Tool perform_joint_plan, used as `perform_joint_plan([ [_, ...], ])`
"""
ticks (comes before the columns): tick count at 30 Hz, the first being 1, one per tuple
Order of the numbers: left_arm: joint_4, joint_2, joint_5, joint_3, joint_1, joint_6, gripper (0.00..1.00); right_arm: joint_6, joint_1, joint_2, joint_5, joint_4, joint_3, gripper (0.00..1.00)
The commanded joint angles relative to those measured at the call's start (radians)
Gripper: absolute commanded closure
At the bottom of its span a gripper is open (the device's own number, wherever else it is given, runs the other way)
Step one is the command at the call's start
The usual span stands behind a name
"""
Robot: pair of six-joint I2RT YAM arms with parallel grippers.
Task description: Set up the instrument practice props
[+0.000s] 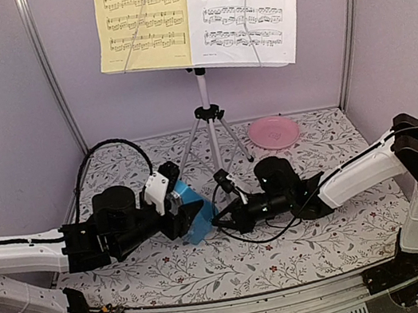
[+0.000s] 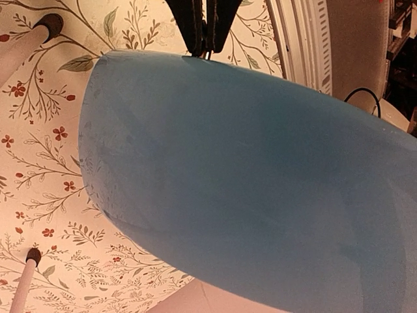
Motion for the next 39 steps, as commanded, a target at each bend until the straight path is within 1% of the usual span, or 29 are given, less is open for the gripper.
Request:
perform_joint_plan([
  [1,0.141,-0.019,0.005,0.053,0.008,0.026,0.83,0.092,-0.042,0.027,-0.093,0.077,0.025,1.00],
  [8,0.154,-0.044,0.014,0.033,0.008,0.027,0.83,0.172,-0.078,0.060,-0.183,0.179,-0.005,1.00],
  [15,0.156,-0.054,0.020,0.025,0.009,0.024,0.83,0.216,-0.088,0.101,-0.255,0.243,-0.002,1.00],
  [17,0.158,-0.057,0.020,0.023,0.009,0.021,0.83,0.249,-0.096,0.115,-0.277,0.288,-0.009,1.00],
  [23,0.141,-0.056,-0.005,0.025,0.009,0.009,0.83,0.265,-0.099,0.113,-0.267,0.294,-0.014,1.00],
  [25,0.103,-0.033,-0.008,0.043,0.022,-0.017,0.83,0.245,-0.099,0.095,-0.245,0.253,-0.019,0.94],
  [27,0.052,0.009,0.005,0.064,0.035,-0.046,0.83,0.205,-0.100,0.077,-0.216,0.207,-0.026,0.83],
  [30,-0.003,0.097,0.030,0.096,0.051,-0.092,0.83,0.160,-0.099,0.057,-0.202,0.132,-0.026,0.55],
  [31,-0.010,0.118,0.025,0.103,0.053,-0.105,0.83,0.143,-0.099,0.049,-0.201,0.112,-0.028,0.50],
  [33,-0.008,0.156,0.022,0.119,0.057,-0.115,0.83,0.122,-0.099,0.030,-0.197,0.096,-0.042,0.44],
  [35,-0.001,0.185,0.010,0.134,0.064,-0.115,0.83,0.108,-0.099,0.003,-0.184,0.086,-0.061,0.40],
  [39,0.006,0.250,0.035,0.166,0.101,-0.115,0.83,0.090,-0.098,-0.051,-0.144,0.041,-0.085,0.31],
])
